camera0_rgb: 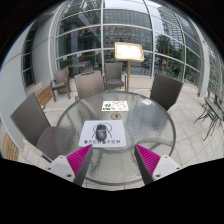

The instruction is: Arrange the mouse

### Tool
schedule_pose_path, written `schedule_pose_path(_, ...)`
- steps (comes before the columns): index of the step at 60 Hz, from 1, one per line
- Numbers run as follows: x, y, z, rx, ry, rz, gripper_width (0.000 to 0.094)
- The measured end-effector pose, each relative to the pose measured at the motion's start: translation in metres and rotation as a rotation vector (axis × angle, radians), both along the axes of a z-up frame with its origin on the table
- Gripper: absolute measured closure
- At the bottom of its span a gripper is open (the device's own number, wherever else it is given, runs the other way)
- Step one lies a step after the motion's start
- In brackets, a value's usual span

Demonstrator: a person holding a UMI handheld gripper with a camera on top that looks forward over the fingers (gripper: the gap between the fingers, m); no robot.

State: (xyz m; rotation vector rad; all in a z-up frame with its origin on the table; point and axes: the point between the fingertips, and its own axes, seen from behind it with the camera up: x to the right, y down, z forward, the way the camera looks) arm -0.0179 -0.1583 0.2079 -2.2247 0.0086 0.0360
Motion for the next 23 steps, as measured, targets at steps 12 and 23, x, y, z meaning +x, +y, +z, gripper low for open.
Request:
schedule_pose_path(12,0.0005,-0.0073,0.0021,0.014,0.007,0.000,0.0092)
schedule_pose_path(23,0.0016,-0.0075,0.0066,0.031,0.020,-0.005,0.0090)
